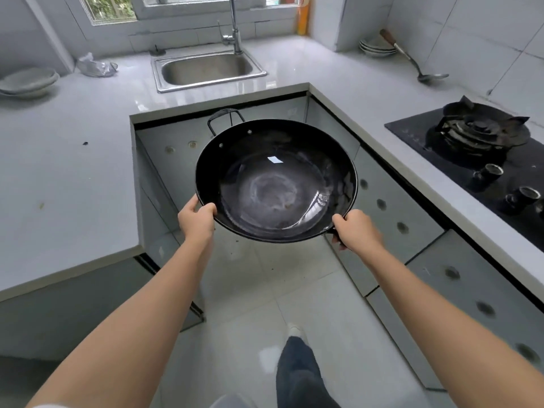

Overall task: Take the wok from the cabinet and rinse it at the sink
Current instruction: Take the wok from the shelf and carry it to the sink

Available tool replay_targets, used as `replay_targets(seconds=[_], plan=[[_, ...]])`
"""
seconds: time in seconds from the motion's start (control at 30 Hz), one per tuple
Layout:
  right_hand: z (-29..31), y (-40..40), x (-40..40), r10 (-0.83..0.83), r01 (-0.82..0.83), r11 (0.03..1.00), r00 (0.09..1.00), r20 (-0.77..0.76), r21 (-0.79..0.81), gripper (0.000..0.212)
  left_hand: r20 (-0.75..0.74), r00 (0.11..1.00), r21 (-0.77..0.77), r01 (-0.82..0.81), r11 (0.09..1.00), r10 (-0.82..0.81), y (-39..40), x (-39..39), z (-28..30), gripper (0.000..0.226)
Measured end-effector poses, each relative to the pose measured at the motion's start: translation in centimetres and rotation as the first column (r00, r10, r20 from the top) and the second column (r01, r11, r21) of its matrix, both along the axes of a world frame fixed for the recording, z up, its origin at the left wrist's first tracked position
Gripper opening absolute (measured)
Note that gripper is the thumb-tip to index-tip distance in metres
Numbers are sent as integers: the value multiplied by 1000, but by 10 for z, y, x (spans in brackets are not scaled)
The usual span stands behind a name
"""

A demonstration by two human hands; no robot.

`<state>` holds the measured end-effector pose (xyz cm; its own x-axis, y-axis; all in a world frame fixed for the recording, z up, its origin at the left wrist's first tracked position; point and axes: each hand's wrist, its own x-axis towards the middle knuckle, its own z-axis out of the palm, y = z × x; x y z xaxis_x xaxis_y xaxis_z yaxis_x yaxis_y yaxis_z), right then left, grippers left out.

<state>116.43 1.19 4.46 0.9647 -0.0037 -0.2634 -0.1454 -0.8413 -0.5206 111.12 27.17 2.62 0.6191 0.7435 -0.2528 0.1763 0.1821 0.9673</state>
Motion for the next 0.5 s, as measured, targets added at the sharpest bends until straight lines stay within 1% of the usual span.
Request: replay_targets(seconds=[0.1,0.23,0.33,0.5], plan=[[0,8,53,42,-42,999,999,-10,-9,28,13,999,-29,-50,998,50,4,45,-3,57],[7,20,122,87,-85,995,996,17,-56,38,-19,990,-56,-138,989,137,14,100,-2,61],[10,32,167,128,-125,990,991,38,-68,38,2,986,-57,-169,984,169,19,134,2,50],[10,61,223,179,-177,983,984,28,-47,37,14,967,-44,-255,966,256,44,182,7,55]])
